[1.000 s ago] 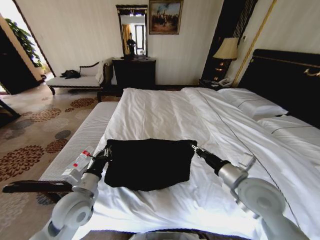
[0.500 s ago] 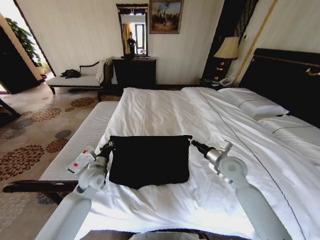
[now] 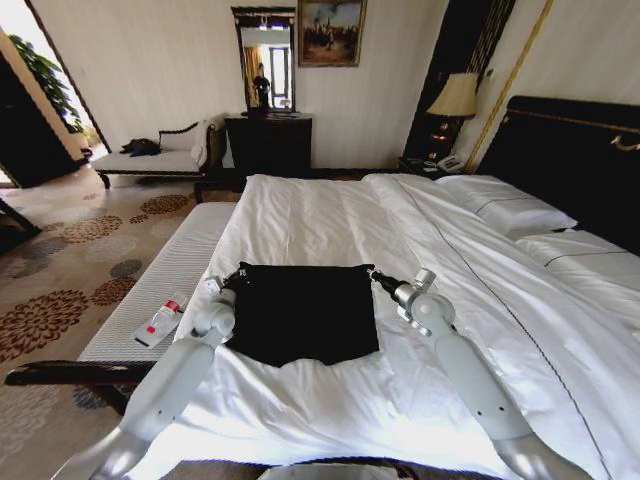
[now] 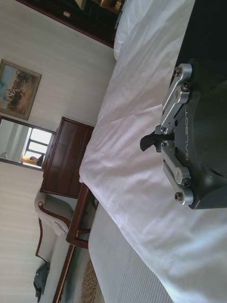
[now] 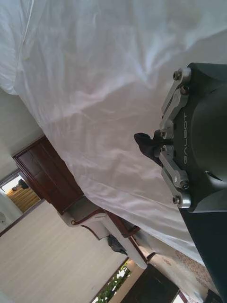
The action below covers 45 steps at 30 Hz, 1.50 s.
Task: Fold the clothes on the bed.
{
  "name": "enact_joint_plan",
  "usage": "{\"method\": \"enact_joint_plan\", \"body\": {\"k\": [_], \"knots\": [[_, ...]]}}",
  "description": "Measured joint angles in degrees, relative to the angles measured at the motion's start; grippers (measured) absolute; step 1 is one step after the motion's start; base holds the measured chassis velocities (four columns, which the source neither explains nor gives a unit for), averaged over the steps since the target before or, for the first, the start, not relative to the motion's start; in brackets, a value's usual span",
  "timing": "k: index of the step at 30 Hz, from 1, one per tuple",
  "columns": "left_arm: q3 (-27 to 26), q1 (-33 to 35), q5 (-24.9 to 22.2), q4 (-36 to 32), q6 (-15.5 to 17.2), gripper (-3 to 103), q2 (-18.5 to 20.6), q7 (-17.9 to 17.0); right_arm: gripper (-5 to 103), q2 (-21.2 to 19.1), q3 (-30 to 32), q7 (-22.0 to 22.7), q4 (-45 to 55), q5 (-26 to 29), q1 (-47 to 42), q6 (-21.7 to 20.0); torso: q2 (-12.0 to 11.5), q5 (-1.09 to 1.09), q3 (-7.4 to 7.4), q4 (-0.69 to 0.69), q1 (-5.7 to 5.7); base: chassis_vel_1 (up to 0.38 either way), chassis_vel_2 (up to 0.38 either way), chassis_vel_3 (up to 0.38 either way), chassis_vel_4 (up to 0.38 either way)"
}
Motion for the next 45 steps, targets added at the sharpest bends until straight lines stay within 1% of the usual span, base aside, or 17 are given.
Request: {"method": "enact_joint_plan", "body": {"k": [1, 5, 6, 10, 14, 19, 24, 26, 27, 29, 30, 32, 33, 36, 39, 42, 45], "knots": [[0.0, 0.0, 0.0, 0.0, 0.0, 0, 0.0, 0.0, 1, 0.0, 0.0, 0.0, 0.0, 0.0, 0.0, 0.0, 0.0, 0.0, 0.0, 0.0, 0.0, 0.0, 0.0, 0.0, 0.0], [3.25, -5.94, 0.32, 7.89, -0.52, 0, -2.39, 1.17, 1, 1.81, -1.06, -0.21, -6.16, -1.06, 3.91, 1.07, 0.0, 0.01, 0.0, 0.0, 0.01, 0.0, 0.0, 0.0, 0.0], [3.25, -5.94, 0.32, 7.89, -0.52, 0, -2.39, 1.17, 1, 1.81, -1.06, -0.21, -6.16, -1.06, 3.91, 1.07, 0.0, 0.01, 0.0, 0.0, 0.01, 0.0, 0.0, 0.0, 0.0], [4.8, -8.11, 1.3, 12.76, -1.17, 0, -3.96, 2.06, 1, 3.53, -1.32, -0.72, -9.43, -2.07, 5.32, 1.96, 0.0, 0.0, 0.0, 0.01, 0.0, 0.0, 0.0, 0.0, 0.0], [4.97, -7.94, 1.73, 13.02, -1.51, 0, -4.58, 2.33, 1, 3.72, -1.13, -1.47, -9.67, -2.02, 4.9, 1.96, 0.0, -0.01, 0.0, 0.01, 0.01, 0.0, 0.0, 0.0, 0.0], [4.08, -6.22, 2.31, 11.7, -1.76, 0, -4.83, 2.34, 1, 4.32, -0.72, -1.63, -9.06, -2.77, 3.73, 2.29, 0.01, 0.0, -0.01, 0.0, -0.02, 0.0, 0.0, 0.0, 0.0], [2.97, -4.12, 2.73, 8.71, -2.34, 0, -4.32, 2.87, 1, 3.84, -0.73, -1.74, -6.24, -5.37, 1.02, 3.38, 0.01, -0.01, -0.01, 0.0, 0.0, 0.0, 0.0, 0.0, 0.0], [1.72, -1.55, 2.77, 5.03, -2.52, 0, -3.64, 3.2, 1, 3.46, -0.98, -2.04, -3.02, -7.92, -1.86, 4.04, 0.01, 0.0, -0.01, -0.01, -0.01, 0.0, 0.0, 0.0, 0.0], [1.72, -1.55, 2.77, 5.03, -2.52, 0, -3.64, 3.2, 1, 3.46, -0.98, -2.04, -3.02, -7.92, -1.86, 4.04, 0.01, 0.0, -0.01, -0.01, -0.01, 0.0, 0.0, 0.0, 0.0], [0.67, 0.83, 2.82, 2.66, -2.65, 0, -3.1, 3.35, 1, 3.32, -0.98, -2.48, -1.27, -10.16, -3.86, 4.62, 0.02, 0.0, -0.01, -0.02, -0.02, 0.0, 0.0, 0.0, 0.0], [-0.32, 2.76, 3.06, 1.2, -2.89, 0, -2.72, 3.74, 1, 3.09, -0.77, -2.72, -0.3, -11.33, -5.25, 5.0, 0.02, 0.0, -0.02, 0.0, -0.02, 0.0, 0.0, 0.0, 0.0], [-1.51, 5.28, 4.13, -0.19, -3.56, 0, -2.19, 4.85, 1, 2.56, -0.34, -2.87, 1.01, -11.73, -7.01, 5.27, 0.02, 0.0, -0.02, 0.0, -0.02, 0.0, 0.0, 0.0, 0.0], [-1.51, 5.28, 4.13, -0.19, -3.56, 0, -2.19, 4.85, 1, 2.56, -0.34, -2.87, 1.01, -11.73, -7.01, 5.27, 0.02, 0.0, -0.02, 0.0, -0.02, 0.0, 0.0, 0.0, 0.0], [-3.88, 10.84, 5.64, -3.28, -4.29, 0, -1.47, 6.47, 1, 1.72, 0.77, -2.9, 4.7, -11.9, -10.26, 5.76, 0.02, -0.01, -0.02, 0.01, -0.02, 0.0, 0.0, 0.0, 0.0], [-4.88, 12.83, 6.01, -4.5, -4.47, 0, -1.41, 6.74, 1, 1.54, 1.13, -2.9, 6.33, -12.22, -11.5, 5.89, 0.02, 0.0, -0.02, 0.0, -0.02, 0.0, 0.0, 0.0, 0.0], [-7.39, 16.88, 6.6, -7.32, -4.81, 0, -1.4, 7.2, 1, 0.71, 2.27, -3.01, 10.88, -13.28, -15.24, 6.24, 0.02, 0.0, -0.02, 0.01, -0.02, 0.0, 0.0, 0.0, 0.0], [-8.09, 18.32, 6.81, -8.46, -4.94, 0, -1.23, 7.34, 1, 0.46, 2.88, -3.27, 12.52, -13.81, -16.98, 6.38, 0.02, -0.01, -0.02, 0.0, -0.02, 0.0, 0.0, 0.0, 0.0]]}}
